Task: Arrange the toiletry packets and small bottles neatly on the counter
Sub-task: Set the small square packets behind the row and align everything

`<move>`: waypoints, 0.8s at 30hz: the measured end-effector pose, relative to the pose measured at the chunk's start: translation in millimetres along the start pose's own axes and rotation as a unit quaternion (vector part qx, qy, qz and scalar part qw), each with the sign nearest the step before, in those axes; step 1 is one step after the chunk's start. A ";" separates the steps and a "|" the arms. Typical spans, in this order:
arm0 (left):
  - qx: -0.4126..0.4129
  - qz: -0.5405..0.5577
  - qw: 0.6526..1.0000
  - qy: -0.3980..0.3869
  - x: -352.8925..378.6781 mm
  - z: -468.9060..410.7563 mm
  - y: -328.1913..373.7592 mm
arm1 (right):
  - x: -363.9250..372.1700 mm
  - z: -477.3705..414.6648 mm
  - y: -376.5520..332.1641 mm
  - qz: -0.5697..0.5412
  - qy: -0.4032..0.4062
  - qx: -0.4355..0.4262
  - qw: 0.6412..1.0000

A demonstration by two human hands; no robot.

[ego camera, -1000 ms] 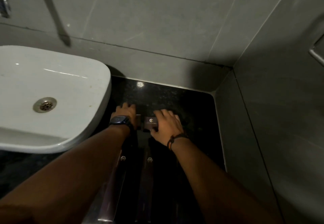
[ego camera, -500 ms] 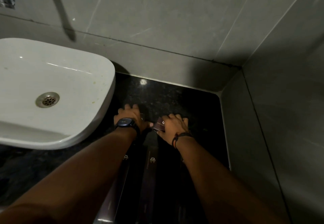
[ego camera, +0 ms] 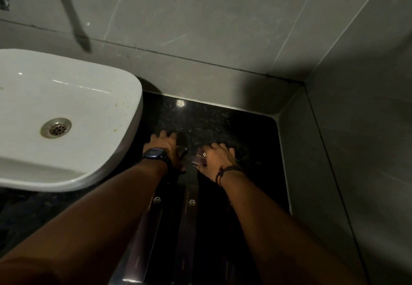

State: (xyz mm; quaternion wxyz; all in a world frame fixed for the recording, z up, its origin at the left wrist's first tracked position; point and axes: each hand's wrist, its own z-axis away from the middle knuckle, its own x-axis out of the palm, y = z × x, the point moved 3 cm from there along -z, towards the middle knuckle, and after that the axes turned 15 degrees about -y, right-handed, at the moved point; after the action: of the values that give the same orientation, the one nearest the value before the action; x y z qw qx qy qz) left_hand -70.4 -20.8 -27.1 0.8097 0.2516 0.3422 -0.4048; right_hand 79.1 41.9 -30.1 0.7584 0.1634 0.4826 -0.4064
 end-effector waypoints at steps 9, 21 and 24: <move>0.068 -0.033 0.997 0.006 -9.7 -6.4 -9.4 | 1.7 -9.7 -4.0 -0.030 -0.008 -0.036 0.999; 0.051 -0.123 0.991 -0.007 -18.3 -0.3 -9.2 | 6.4 -18.1 -8.9 -0.046 -0.027 -0.033 0.998; 0.046 -0.128 0.991 -0.013 -19.4 0.6 -8.7 | 8.5 -18.9 -8.0 -0.048 -0.025 -0.031 0.998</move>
State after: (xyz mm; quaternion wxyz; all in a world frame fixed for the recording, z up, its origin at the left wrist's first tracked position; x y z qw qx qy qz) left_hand -85.9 -16.6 -13.2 0.7432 0.2376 0.3418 -0.5239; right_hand 63.3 45.2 -45.3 0.7543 0.1061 0.4836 -0.4312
